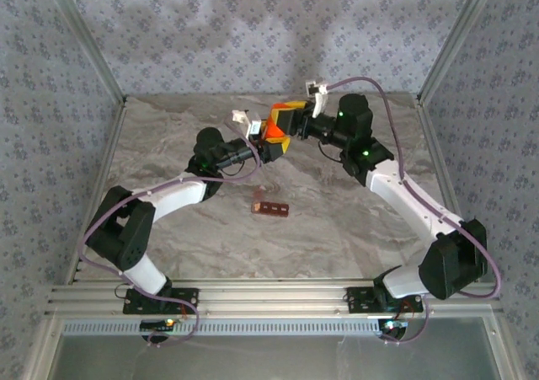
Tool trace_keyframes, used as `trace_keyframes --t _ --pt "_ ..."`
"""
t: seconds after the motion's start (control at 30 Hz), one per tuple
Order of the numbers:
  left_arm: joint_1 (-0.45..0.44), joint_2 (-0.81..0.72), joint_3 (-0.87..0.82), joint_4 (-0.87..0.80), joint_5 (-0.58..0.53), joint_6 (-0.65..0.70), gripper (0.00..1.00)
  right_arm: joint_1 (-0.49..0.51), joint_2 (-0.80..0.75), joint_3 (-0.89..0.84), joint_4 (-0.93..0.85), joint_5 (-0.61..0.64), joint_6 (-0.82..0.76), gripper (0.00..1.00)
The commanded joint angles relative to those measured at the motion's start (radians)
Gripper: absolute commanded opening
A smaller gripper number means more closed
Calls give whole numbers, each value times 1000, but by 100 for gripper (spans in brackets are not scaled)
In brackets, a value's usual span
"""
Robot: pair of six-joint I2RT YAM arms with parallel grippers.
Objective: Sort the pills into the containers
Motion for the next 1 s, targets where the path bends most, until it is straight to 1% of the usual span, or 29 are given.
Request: trace_keyframes --t 0.0,0.1,0.17,0.23,0.37,0.43,0.5,0.6,0.77,0.87,0.9,0.93,0.97 --pt "-21 5 3 58 43 14 0 25 -12 -46 52 100 4 6" --pt "-21 3 -2 56 35 17 0 -6 -34 -59 74 107 36 4" --pt "-21 5 -2 59 36 16 0 -35 -34 -47 84 64 70 4" --pt "-21 5 1 57 42 18 0 -69 -18 13 71 -58 86 4" --pt "-20 10 3 50 55 23 0 -127 84 185 -89 -378 55 5" --pt "-21 11 8 42 65 23 0 -139 117 255 -189 -464 -3 5" --pt "-19 11 8 40 74 22 0 -147 128 291 -282 -499 -88 4" --pt "-18 13 9 35 92 22 0 -161 135 315 -368 -544 -178 4" --pt "-13 14 11 40 115 9 0 -178 117 310 -396 -519 -232 4" --pt "-10 14 8 48 109 1 0 -176 107 310 -416 -488 -247 4" --pt "-9 14 4 54 107 -2 0 -176 106 312 -416 -482 -241 6" --pt "-10 14 4 58 108 -4 0 -173 103 312 -414 -482 -236 11" --pt "-11 14 5 59 110 -5 0 -170 99 309 -412 -471 -230 23"
